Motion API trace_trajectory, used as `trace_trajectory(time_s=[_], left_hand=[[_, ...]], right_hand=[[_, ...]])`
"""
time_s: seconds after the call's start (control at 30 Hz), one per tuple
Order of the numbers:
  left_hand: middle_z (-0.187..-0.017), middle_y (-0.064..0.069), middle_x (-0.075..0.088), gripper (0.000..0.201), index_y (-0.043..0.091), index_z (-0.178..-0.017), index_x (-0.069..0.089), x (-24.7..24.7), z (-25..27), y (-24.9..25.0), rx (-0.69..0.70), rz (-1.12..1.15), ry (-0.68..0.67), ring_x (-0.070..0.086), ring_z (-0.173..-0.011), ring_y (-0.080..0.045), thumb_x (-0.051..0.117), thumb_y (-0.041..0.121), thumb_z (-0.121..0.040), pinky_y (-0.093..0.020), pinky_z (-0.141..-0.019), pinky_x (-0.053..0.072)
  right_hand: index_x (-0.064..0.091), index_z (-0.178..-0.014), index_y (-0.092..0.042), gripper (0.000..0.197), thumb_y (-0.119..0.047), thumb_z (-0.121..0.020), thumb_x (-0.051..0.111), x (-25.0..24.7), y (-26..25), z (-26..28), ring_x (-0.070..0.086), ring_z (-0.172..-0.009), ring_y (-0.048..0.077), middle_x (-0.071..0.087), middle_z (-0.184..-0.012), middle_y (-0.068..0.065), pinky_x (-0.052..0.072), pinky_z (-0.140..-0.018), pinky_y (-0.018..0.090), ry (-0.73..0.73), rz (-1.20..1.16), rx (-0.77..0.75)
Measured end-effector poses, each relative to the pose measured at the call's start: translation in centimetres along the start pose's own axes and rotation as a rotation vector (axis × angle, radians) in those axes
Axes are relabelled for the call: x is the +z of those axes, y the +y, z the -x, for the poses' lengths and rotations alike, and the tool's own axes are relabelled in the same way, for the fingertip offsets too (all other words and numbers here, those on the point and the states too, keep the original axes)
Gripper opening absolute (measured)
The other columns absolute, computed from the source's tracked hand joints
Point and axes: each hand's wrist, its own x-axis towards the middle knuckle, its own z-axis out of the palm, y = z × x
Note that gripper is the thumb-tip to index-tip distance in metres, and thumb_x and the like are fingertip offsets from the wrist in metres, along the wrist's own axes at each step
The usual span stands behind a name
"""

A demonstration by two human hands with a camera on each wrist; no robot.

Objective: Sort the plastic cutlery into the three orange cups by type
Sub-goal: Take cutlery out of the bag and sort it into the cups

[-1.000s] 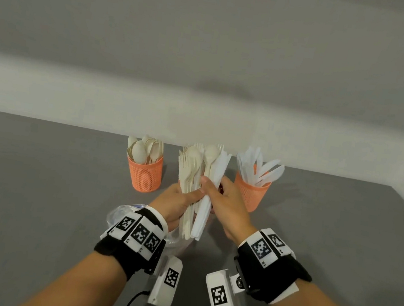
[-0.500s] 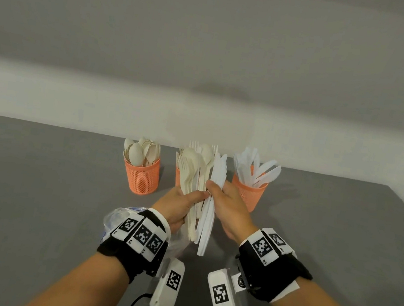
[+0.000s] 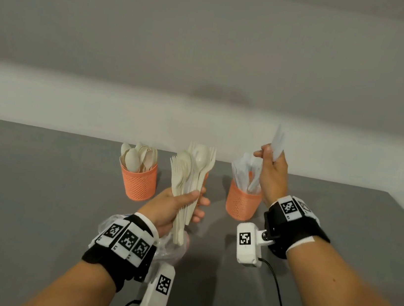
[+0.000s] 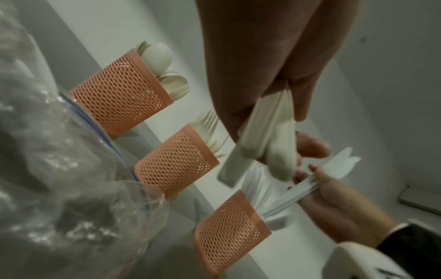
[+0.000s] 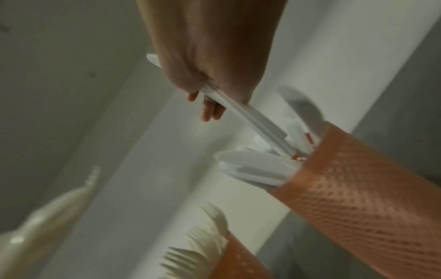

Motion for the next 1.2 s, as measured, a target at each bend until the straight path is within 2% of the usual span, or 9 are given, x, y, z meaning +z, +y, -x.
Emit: trace_trajectory(time_s=[0.1,0.2,0.33,0.5,0.6,0.73,0.93,1.07,1.2], left_hand=[[-0.086,-0.002,0.074,0.026,0.001,-0.117,0.052,-0.1,-0.2,0.1,-0.017,0.046,-0.036,0.064,-0.058,-0.011,0.044,0.003,-0.092,-0.021,-0.053,0.053],[-0.087,-0.001,0.074,0.033,0.000,-0.125,0.049,-0.3,-0.4,0.5,-0.032,0.098,-0.037,0.056,-0.052,-0.008,0.043,0.006,-0.093,-0.020,-0.048,0.048],[-0.089,-0.004,0.073,0.026,0.011,-0.108,0.059,-0.5,-0.9,0.5,-0.073,0.145,-0.039,0.049,-0.049,-0.008,0.040,0.022,-0.094,-0.021,-0.047,0.045],[-0.067,0.005,0.069,0.047,0.002,-0.131,0.045,-0.6,-1.8,0.6,-0.097,0.170,-0.075,0.047,-0.051,-0.008,0.032,0.032,-0.097,-0.020,-0.047,0.043],[-0.063,0.004,0.067,0.045,0.001,-0.129,0.046,-0.5,-2.3,0.4,-0.076,0.147,-0.057,0.045,-0.054,-0.009,0.038,0.029,-0.095,-0.020,-0.047,0.043],[-0.077,-0.002,0.059,0.050,0.003,-0.126,0.051,-0.4,-2.8,0.0,-0.034,0.176,-0.019,0.051,-0.058,-0.013,0.059,0.028,-0.083,-0.024,-0.049,0.046],[-0.074,-0.004,0.060,0.037,0.001,-0.119,0.055,-0.8,-2.5,-0.6,0.035,0.217,0.002,0.058,-0.061,-0.012,0.058,0.019,-0.087,-0.024,-0.055,0.051],[-0.081,-0.006,0.063,0.019,0.006,-0.103,0.060,-0.9,-2.4,-0.5,0.066,0.232,0.076,0.061,-0.068,-0.014,0.046,0.014,-0.093,-0.027,-0.064,0.053],[-0.064,0.002,0.056,0.019,0.012,-0.100,0.059,-1.0,-2.4,-0.1,0.055,0.266,0.060,0.051,-0.048,-0.006,0.042,0.009,-0.094,-0.019,-0.048,0.047]], right_hand=[[0.049,-0.117,-0.009,0.026,-0.022,-0.097,0.039,0.3,2.7,-0.1,0.054,-0.098,0.021,0.056,-0.104,0.004,0.043,-0.089,0.033,-0.089,0.162,0.147],[0.049,-0.114,-0.005,0.026,-0.018,-0.097,0.035,0.5,4.1,0.1,0.050,-0.091,0.021,0.054,-0.097,0.006,0.035,-0.080,0.028,-0.106,0.255,0.122],[0.053,-0.096,0.006,0.022,-0.009,-0.096,0.036,0.5,5.0,-0.2,0.051,-0.085,0.025,0.054,-0.088,0.013,0.037,-0.075,0.030,-0.126,0.371,0.072],[0.045,-0.127,-0.002,0.045,0.006,-0.083,0.044,0.8,2.1,-0.2,0.044,-0.118,0.020,0.043,-0.127,0.013,0.033,-0.102,0.023,-0.060,0.447,-0.214],[0.056,-0.113,-0.007,0.030,0.002,-0.084,0.051,2.3,-1.5,1.7,0.049,-0.092,0.007,0.049,-0.105,0.002,0.039,-0.083,0.013,-0.102,0.288,-0.419],[0.065,-0.090,-0.009,0.010,-0.014,-0.081,0.068,5.0,-3.0,4.6,0.050,-0.064,0.006,0.056,-0.072,-0.003,0.047,-0.066,0.021,-0.486,0.230,-0.151],[0.057,-0.077,-0.012,0.010,-0.016,-0.086,0.061,5.9,-2.7,5.6,0.051,-0.059,0.010,0.054,-0.069,0.001,0.048,-0.061,0.024,-0.531,0.244,-0.050],[0.042,-0.075,-0.016,0.017,-0.013,-0.092,0.046,5.3,-3.4,5.2,0.049,-0.065,0.026,0.052,-0.078,0.018,0.044,-0.064,0.042,-0.401,0.106,0.026],[0.040,-0.084,-0.011,0.011,-0.012,-0.094,0.044,1.7,-5.5,2.5,0.046,-0.064,0.028,0.050,-0.075,0.024,0.043,-0.060,0.039,-0.092,0.106,-0.191]])
